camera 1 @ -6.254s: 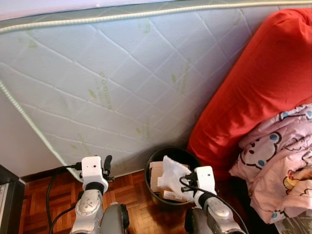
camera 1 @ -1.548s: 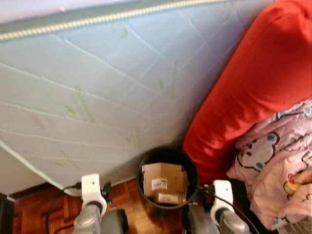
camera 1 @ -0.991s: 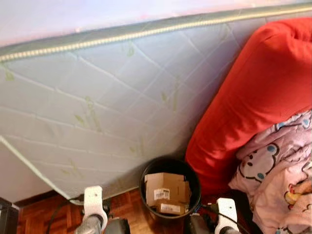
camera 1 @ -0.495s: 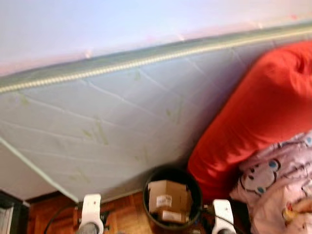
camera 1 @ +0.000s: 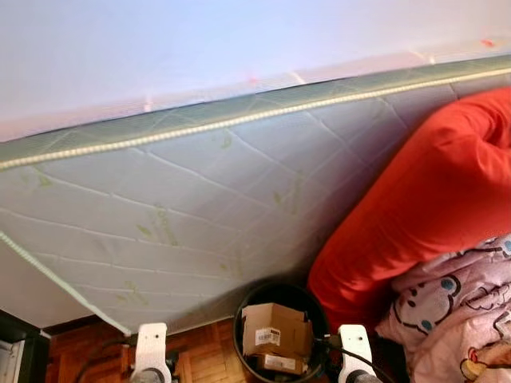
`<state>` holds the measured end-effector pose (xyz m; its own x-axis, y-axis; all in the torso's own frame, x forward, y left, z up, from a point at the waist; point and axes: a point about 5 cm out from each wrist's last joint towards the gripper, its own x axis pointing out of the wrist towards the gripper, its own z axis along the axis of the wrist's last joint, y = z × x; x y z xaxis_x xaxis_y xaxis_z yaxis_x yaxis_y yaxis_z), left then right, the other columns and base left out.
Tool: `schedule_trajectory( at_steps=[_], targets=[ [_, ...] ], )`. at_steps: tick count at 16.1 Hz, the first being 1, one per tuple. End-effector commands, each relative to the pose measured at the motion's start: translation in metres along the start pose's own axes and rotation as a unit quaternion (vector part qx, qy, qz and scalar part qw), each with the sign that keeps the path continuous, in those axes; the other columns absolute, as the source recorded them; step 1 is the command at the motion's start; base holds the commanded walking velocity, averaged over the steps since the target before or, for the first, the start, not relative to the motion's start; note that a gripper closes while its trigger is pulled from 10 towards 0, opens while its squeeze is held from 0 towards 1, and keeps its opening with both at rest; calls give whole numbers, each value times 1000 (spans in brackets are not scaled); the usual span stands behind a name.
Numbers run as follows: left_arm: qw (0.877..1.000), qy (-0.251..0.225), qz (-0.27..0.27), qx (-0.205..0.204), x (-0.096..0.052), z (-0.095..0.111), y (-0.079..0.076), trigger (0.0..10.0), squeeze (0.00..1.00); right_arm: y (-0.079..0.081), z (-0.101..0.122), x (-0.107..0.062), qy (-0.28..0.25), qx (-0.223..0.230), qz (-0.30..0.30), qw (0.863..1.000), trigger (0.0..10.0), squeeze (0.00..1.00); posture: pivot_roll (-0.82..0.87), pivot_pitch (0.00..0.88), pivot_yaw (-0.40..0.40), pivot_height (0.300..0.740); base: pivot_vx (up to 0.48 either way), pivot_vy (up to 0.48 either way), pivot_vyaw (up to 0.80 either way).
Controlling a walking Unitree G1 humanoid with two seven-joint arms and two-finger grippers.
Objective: Clean up the room
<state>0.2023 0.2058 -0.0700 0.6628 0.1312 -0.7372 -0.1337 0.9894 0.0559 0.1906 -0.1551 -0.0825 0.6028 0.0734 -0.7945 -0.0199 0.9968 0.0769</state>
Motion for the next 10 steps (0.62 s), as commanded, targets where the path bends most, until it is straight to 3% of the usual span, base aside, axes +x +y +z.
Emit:
schedule_trajectory(
  at_steps=[1, 6, 10],
  targets=[
    [1000, 24, 7, -4, -2, -11, 3, 10000, 0, -2, -6, -1, 13, -1, 0, 1000, 10000, 0, -45, 94, -28, 708, 0, 0, 0],
    [1000, 25, 1, 10, -3, -14, -3, 10000, 0, -4, -5, -2, 5, -6, -3, 1000, 10000, 0, -43, 87, -29, 708, 0, 0, 0],
    [999, 38, -1, 18, -6, -24, -3, 10000, 0, -10, -17, -5, 22, -12, -11, 1000, 10000, 0, -51, 78, -24, 738, 0, 0, 0]
  ],
)
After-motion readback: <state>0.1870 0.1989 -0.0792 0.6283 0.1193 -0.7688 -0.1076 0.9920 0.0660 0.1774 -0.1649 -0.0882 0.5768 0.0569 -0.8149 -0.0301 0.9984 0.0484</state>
